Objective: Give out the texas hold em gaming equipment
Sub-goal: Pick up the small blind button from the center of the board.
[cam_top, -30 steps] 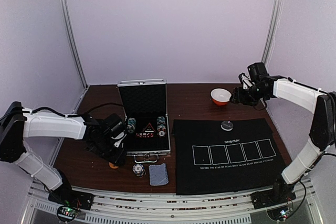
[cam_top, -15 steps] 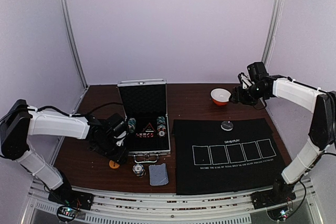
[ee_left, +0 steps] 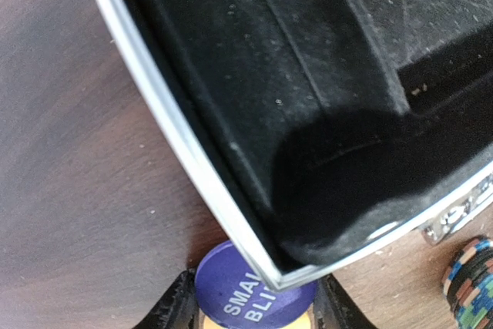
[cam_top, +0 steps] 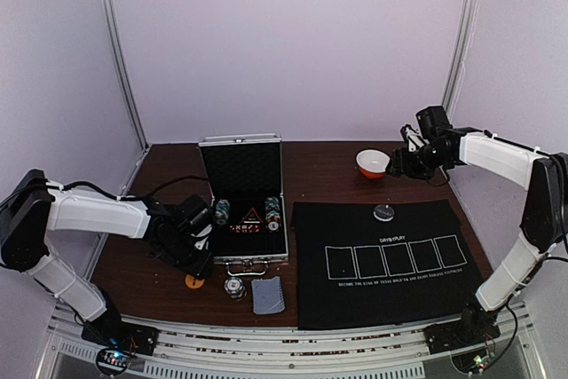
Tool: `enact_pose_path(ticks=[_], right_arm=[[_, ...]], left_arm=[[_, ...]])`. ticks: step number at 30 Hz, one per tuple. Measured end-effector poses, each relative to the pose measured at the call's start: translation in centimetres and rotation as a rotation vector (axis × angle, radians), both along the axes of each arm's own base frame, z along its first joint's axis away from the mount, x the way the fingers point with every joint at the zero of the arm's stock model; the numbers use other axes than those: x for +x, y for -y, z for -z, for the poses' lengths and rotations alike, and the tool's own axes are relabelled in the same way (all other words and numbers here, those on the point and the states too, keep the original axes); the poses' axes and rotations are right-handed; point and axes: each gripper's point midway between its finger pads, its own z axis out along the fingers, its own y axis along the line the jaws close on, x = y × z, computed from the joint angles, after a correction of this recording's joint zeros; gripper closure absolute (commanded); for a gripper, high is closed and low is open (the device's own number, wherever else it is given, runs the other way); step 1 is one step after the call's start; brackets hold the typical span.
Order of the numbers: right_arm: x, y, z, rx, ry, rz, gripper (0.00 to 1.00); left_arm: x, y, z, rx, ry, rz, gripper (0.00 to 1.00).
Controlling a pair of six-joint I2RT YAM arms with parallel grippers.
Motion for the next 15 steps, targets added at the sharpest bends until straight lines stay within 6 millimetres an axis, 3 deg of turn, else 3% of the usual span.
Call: enact_pose_path(ticks=[6, 15], right_arm=[[0.03, -0.16, -0.02, 0.002, 0.0, -0.004, 0.32], [-0.1, -0.32, -0.11, 0.001, -0.006, -0.008, 0.32]], left_arm=[[-0.03, -0.04, -0.04, 0.0, -0.001, -0.005, 0.75], [-0.19, -0.29, -0.77, 0.004, 0.0, -0.007, 0.8]])
